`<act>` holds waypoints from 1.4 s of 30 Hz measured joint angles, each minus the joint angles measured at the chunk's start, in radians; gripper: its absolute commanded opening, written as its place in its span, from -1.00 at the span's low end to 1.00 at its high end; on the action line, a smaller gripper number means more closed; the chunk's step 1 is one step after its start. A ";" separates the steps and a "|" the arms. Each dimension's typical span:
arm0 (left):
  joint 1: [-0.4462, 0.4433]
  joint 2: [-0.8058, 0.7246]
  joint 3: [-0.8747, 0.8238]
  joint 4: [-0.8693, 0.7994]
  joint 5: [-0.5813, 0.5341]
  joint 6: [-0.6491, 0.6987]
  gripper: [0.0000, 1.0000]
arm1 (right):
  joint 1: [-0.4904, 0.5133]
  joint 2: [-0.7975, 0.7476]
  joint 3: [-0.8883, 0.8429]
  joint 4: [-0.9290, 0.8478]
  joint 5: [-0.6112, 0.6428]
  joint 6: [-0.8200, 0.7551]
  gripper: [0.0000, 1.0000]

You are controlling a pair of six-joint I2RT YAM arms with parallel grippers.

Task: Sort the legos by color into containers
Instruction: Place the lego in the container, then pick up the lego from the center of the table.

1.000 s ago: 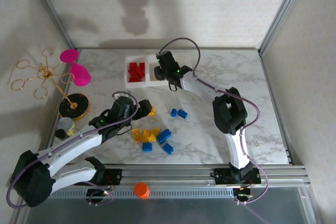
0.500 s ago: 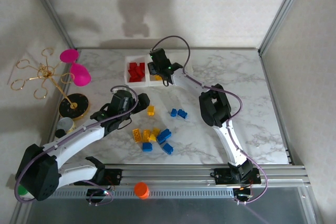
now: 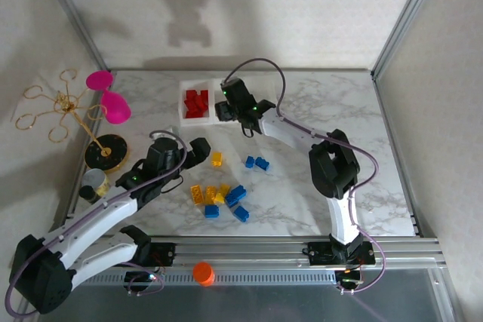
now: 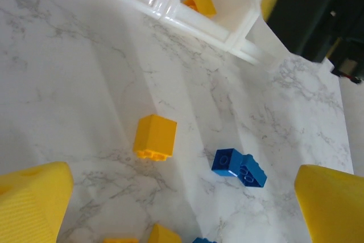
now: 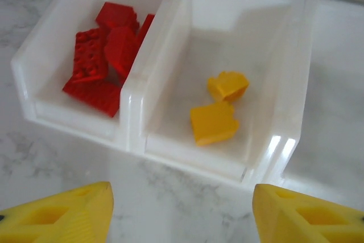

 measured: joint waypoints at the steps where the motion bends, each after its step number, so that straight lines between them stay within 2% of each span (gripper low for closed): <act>1: -0.001 -0.016 -0.010 -0.011 0.001 -0.005 0.99 | 0.003 -0.015 -0.027 0.000 -0.006 0.013 0.35; 9: -0.007 -0.125 -0.074 -0.082 0.003 -0.036 0.99 | 0.040 -0.067 -0.238 0.009 -0.064 0.182 0.45; 18: -0.009 -0.212 -0.144 -0.142 -0.008 -0.081 0.99 | 0.177 -0.076 -0.338 0.055 -0.068 0.380 0.45; 28: -0.010 -0.261 -0.169 -0.159 -0.015 -0.121 0.99 | 0.225 -0.017 -0.293 0.085 -0.029 0.452 0.40; 42: -0.010 -0.271 -0.200 -0.163 -0.026 -0.145 0.99 | 0.228 0.109 -0.207 0.087 0.001 0.443 0.02</act>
